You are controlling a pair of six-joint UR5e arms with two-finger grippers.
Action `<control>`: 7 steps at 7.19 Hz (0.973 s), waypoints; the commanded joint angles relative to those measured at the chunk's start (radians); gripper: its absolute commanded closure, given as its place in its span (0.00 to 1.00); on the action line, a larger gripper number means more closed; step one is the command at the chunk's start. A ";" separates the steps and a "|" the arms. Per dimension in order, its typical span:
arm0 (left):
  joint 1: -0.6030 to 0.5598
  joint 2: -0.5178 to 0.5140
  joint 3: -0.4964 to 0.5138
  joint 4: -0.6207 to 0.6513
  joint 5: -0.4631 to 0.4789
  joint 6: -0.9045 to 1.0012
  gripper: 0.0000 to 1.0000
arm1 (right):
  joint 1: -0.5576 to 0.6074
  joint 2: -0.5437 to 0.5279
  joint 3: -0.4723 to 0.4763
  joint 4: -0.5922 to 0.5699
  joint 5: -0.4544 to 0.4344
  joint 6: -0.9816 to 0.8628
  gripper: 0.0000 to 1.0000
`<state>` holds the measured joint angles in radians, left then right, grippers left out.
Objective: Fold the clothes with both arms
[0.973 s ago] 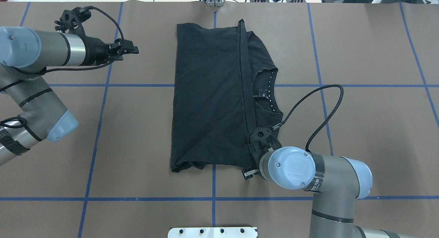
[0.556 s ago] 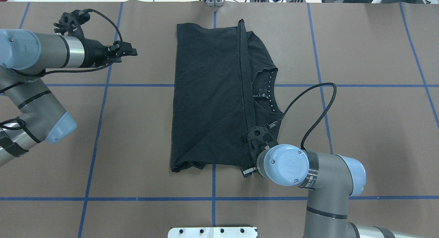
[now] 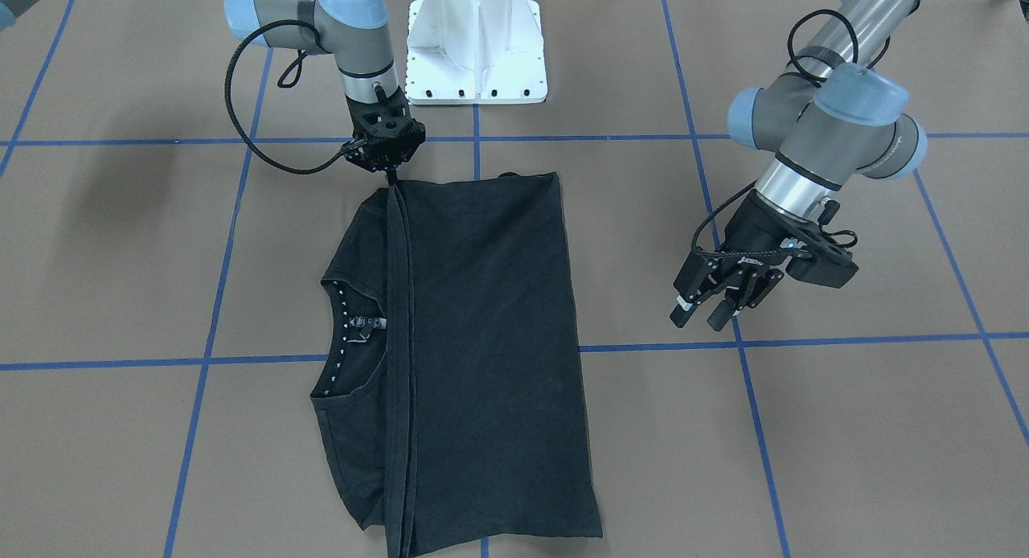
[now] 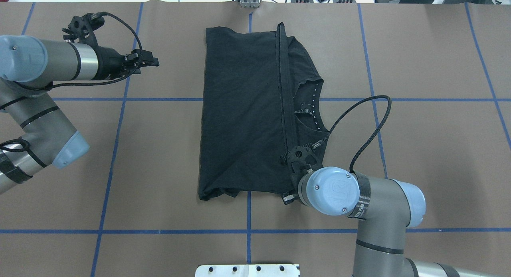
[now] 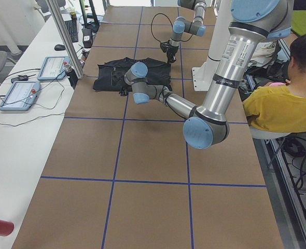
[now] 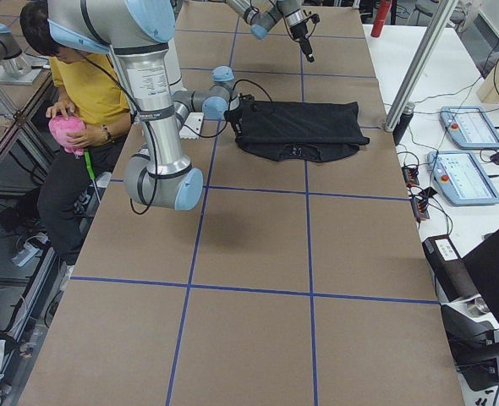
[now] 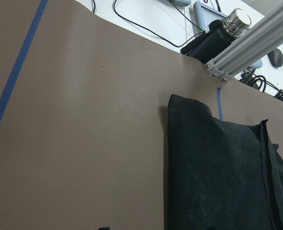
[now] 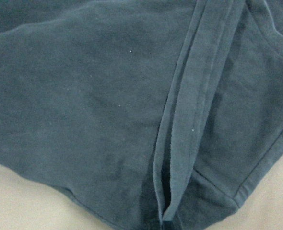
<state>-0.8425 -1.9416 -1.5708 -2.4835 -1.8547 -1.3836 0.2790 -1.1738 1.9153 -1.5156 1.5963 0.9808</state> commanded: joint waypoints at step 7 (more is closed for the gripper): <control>0.003 0.004 -0.014 -0.002 0.003 -0.035 0.27 | -0.060 -0.216 0.122 0.045 0.001 0.429 0.01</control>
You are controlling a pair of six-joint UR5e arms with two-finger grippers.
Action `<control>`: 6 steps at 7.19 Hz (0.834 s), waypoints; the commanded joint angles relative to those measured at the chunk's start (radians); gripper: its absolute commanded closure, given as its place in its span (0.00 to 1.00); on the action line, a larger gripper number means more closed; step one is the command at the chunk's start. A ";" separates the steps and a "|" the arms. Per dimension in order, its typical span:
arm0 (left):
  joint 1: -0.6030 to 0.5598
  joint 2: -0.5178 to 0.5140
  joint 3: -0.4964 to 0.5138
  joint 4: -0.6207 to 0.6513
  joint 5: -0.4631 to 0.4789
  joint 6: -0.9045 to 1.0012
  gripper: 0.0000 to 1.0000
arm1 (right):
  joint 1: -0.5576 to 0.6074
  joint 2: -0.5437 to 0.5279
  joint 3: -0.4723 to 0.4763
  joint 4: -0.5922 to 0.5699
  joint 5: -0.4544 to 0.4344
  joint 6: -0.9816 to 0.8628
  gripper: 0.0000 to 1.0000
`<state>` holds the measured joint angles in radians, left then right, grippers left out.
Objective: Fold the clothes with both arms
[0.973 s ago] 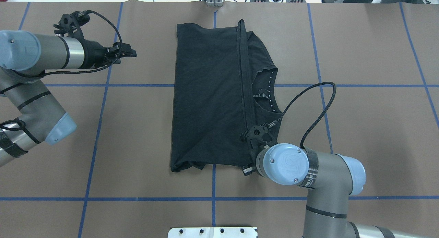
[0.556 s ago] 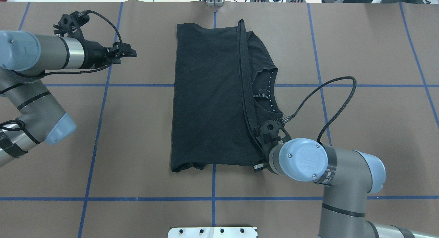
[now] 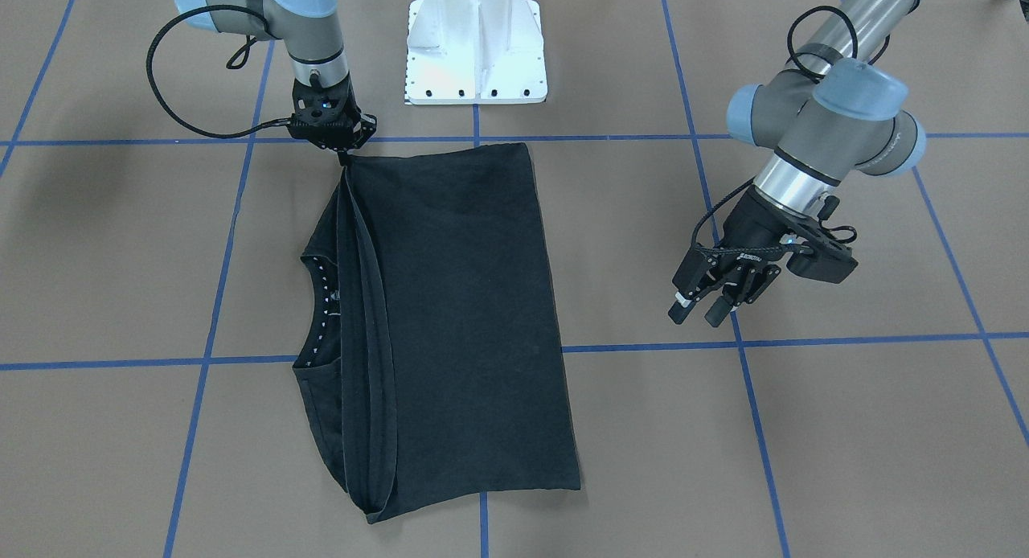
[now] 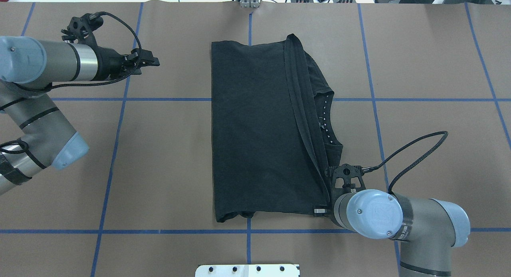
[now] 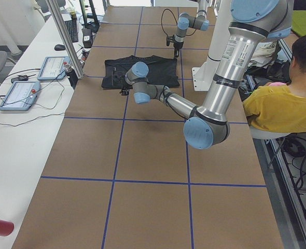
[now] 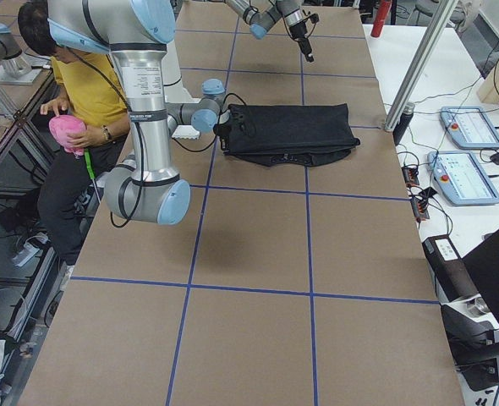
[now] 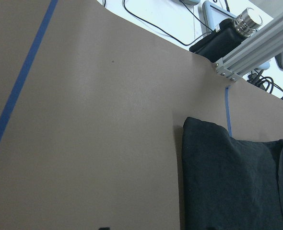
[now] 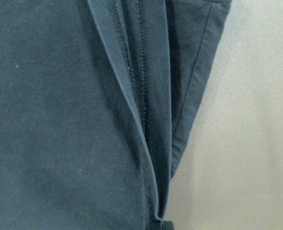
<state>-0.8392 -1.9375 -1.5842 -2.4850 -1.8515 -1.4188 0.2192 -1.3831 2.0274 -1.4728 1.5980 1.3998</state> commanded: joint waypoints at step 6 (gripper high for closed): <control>0.000 -0.001 -0.007 0.002 0.000 -0.003 0.27 | 0.017 0.006 -0.043 0.140 -0.171 0.729 0.01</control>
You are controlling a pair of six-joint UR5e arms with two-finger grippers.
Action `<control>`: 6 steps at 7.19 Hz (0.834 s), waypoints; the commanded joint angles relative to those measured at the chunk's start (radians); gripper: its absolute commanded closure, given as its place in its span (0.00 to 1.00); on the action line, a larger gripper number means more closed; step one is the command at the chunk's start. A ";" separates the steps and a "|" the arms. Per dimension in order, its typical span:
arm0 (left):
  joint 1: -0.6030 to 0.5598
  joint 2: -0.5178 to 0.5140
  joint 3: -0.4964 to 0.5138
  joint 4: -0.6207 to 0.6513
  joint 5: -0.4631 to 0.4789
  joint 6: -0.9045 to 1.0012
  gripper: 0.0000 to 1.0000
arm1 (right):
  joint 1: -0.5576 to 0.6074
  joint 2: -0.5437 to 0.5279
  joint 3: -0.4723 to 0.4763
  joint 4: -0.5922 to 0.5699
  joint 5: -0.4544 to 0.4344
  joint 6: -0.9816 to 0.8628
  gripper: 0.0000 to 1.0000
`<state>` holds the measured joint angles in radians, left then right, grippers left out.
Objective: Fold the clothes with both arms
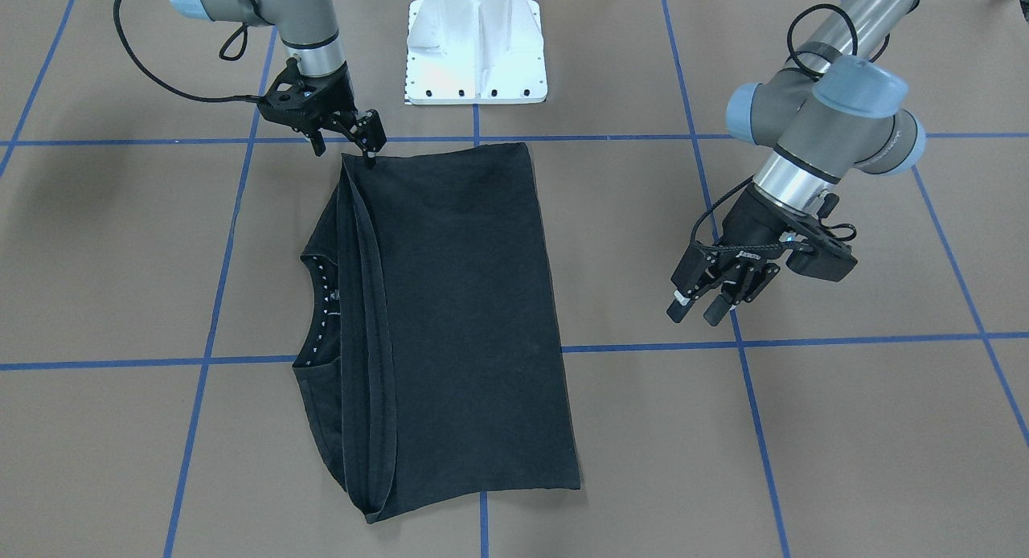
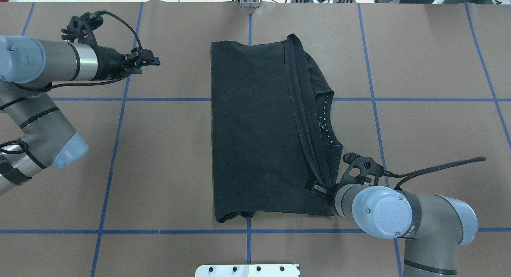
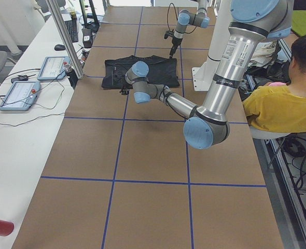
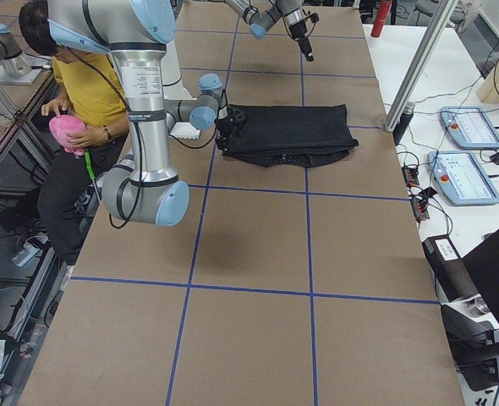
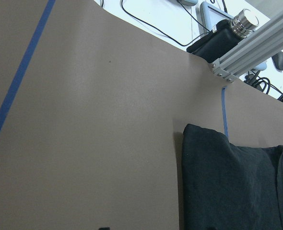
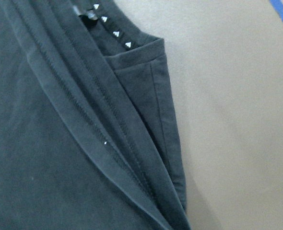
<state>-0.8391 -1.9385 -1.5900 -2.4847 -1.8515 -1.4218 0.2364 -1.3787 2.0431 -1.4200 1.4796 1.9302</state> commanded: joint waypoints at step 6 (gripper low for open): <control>0.011 0.001 0.001 0.000 0.000 -0.005 0.27 | 0.026 0.004 -0.112 0.165 -0.061 0.251 0.48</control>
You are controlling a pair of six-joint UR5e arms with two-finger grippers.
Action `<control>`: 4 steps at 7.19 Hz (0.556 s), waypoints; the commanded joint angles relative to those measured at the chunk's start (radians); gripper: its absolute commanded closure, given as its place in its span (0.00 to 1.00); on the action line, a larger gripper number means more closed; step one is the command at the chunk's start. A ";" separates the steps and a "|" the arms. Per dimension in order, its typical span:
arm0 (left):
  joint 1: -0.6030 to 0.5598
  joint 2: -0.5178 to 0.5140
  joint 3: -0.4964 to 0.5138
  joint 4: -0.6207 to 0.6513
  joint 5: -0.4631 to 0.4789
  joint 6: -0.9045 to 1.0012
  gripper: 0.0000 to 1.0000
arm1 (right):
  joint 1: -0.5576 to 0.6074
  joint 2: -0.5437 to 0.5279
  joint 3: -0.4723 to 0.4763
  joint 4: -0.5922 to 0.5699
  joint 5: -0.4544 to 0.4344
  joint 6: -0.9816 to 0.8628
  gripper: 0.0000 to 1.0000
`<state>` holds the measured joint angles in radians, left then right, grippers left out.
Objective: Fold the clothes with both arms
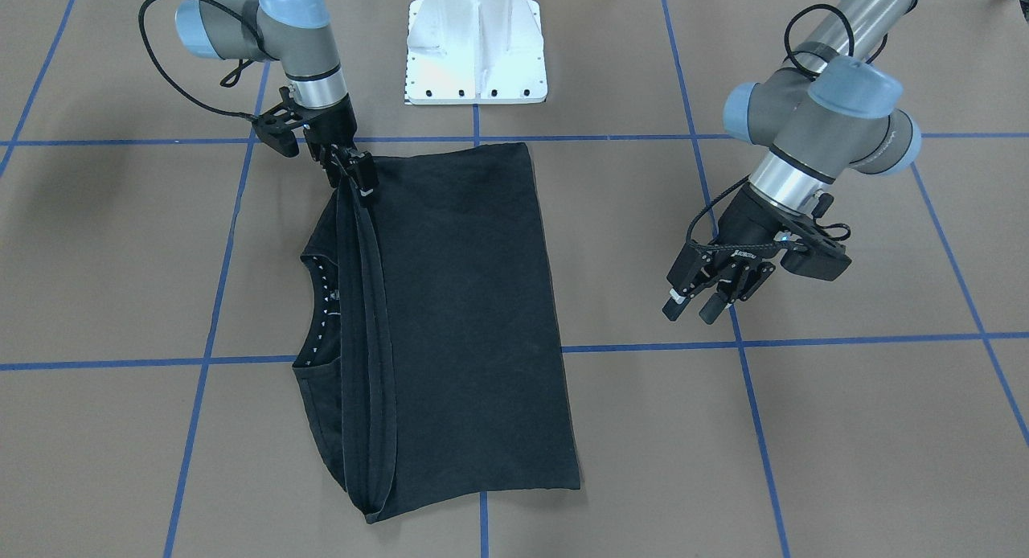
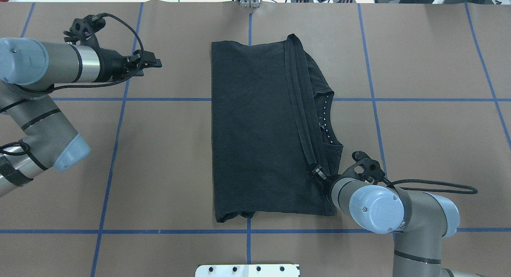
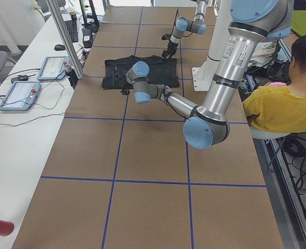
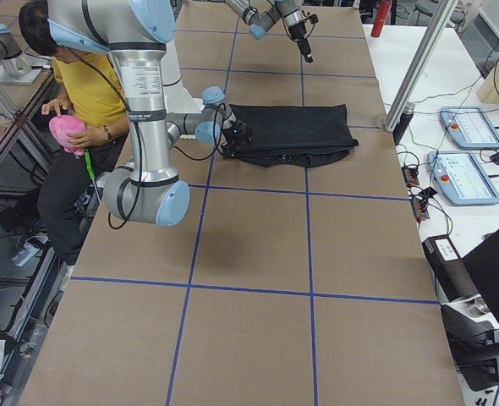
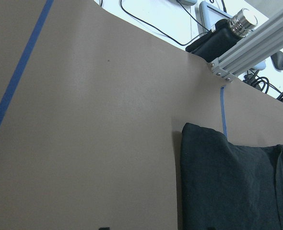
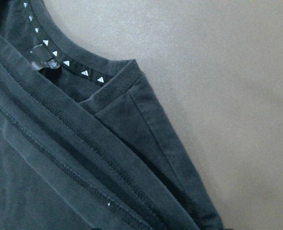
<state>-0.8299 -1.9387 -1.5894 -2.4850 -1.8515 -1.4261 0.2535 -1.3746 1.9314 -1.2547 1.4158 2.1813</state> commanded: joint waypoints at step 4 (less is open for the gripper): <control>0.002 0.001 0.000 0.000 0.000 -0.002 0.27 | 0.010 0.000 0.001 -0.002 0.006 -0.003 1.00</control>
<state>-0.8284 -1.9380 -1.5892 -2.4847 -1.8515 -1.4281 0.2636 -1.3737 1.9300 -1.2562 1.4203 2.1807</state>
